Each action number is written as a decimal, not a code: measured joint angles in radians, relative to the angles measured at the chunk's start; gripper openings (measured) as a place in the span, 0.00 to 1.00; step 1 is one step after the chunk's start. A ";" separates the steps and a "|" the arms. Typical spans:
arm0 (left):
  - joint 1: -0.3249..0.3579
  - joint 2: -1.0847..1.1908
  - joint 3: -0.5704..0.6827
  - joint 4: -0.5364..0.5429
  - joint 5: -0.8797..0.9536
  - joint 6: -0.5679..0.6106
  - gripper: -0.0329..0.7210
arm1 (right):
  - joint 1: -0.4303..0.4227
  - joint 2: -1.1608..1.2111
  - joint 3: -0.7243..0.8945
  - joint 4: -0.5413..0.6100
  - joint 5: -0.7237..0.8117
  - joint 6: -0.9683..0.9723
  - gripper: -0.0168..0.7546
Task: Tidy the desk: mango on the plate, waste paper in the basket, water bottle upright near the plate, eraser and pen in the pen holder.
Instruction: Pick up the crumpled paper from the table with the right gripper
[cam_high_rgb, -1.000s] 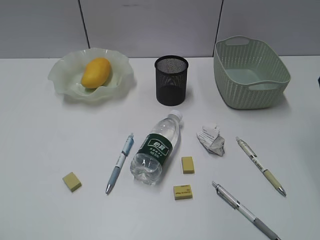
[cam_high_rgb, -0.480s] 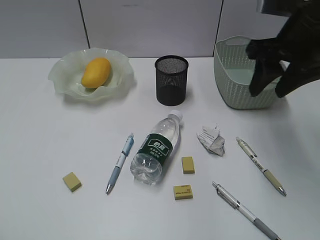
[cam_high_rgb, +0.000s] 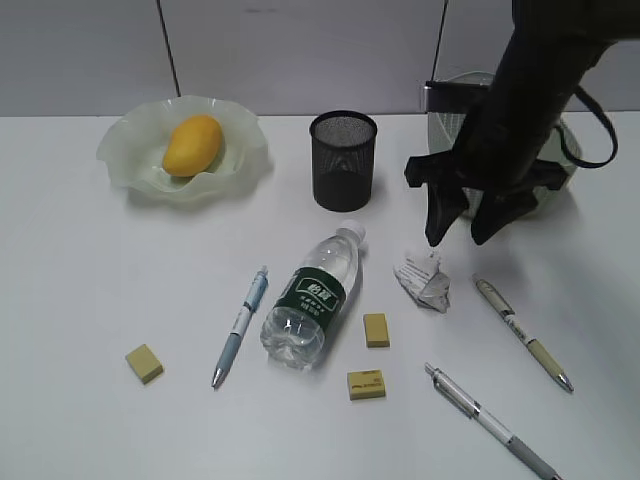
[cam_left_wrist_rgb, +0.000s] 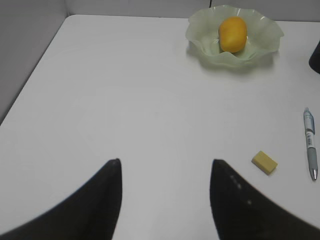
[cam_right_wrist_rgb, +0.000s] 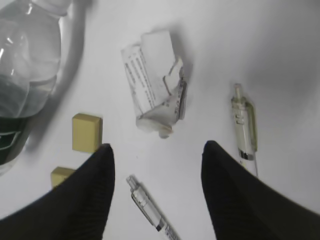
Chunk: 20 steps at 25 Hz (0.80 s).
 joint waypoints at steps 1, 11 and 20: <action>0.000 0.000 0.000 0.000 0.000 0.000 0.61 | 0.001 0.016 0.000 0.000 -0.013 0.001 0.60; 0.000 0.000 0.000 0.000 0.000 0.000 0.61 | 0.001 0.121 -0.005 0.026 -0.109 0.001 0.60; 0.000 0.000 0.000 0.000 0.000 0.000 0.61 | 0.001 0.177 -0.005 0.076 -0.153 0.001 0.60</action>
